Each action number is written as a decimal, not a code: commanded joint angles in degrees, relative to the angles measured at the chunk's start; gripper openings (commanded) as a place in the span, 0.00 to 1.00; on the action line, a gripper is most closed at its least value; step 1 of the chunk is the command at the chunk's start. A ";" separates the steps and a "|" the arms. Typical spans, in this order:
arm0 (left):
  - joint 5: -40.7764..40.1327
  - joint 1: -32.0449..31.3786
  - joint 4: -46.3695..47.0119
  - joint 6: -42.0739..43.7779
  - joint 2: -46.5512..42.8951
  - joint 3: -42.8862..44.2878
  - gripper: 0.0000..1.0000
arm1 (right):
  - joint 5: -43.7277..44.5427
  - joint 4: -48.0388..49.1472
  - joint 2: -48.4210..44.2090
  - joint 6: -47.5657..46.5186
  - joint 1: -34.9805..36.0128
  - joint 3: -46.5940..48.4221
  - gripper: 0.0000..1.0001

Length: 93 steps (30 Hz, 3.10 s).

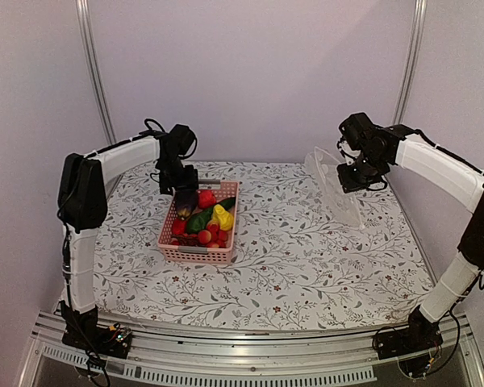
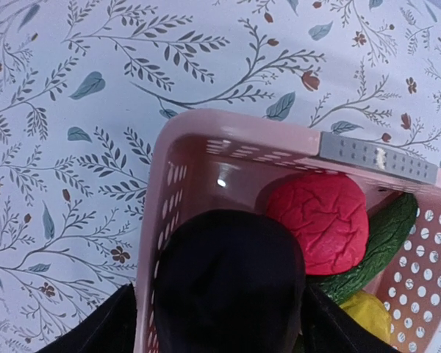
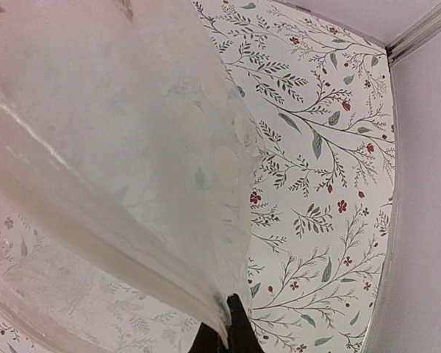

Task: Place the food in the zip-top bag and seal the zipper
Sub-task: Pick up the fake vegetable from the bin, then place the fake vegetable in the zipper food storage bag.

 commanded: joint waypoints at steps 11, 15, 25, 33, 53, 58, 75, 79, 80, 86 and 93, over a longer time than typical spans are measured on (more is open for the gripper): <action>1.95 -2.90 -0.77 -1.09 -4.87 -4.16 0.76 | -2.76 1.56 1.49 -0.66 0.14 -0.20 0.00; 2.81 -3.04 -1.45 -1.77 -3.11 -4.64 0.76 | -3.10 1.41 1.86 -1.03 0.14 0.56 0.00; 2.43 -3.05 -1.19 -1.53 2.07 -1.44 0.78 | -4.21 0.55 1.72 -0.98 0.21 0.16 0.00; 2.64 -3.13 -0.69 -1.37 1.03 0.82 0.66 | -5.87 0.36 1.30 -0.78 0.63 0.26 0.00; 27.26 -11.36 28.45 -1.14 -25.13 -19.36 0.48 | -10.22 3.00 4.38 1.45 2.71 1.59 0.00; 34.96 -16.91 35.55 0.94 -23.46 -18.57 0.47 | -13.37 4.11 6.52 2.83 3.74 3.22 0.00; 41.89 -22.21 40.83 -3.66 -12.30 -14.96 0.37 | -21.47 3.25 8.79 5.86 6.40 9.38 0.00; 40.98 -22.21 40.45 -5.02 -10.26 -13.86 0.36 | -22.19 1.96 8.02 5.99 7.68 9.21 0.00; 40.57 -22.21 39.72 -5.38 -9.46 -13.19 0.34 | -22.23 1.55 7.90 5.99 8.08 9.20 0.00; 37.21 -22.09 34.43 -7.42 -5.17 -8.65 0.34 | -23.03 0.72 7.00 5.96 9.33 9.29 0.00; 35.42 -21.07 32.65 -12.07 -2.10 -5.02 0.54 | -25.59 0.58 5.60 7.90 9.54 9.20 0.00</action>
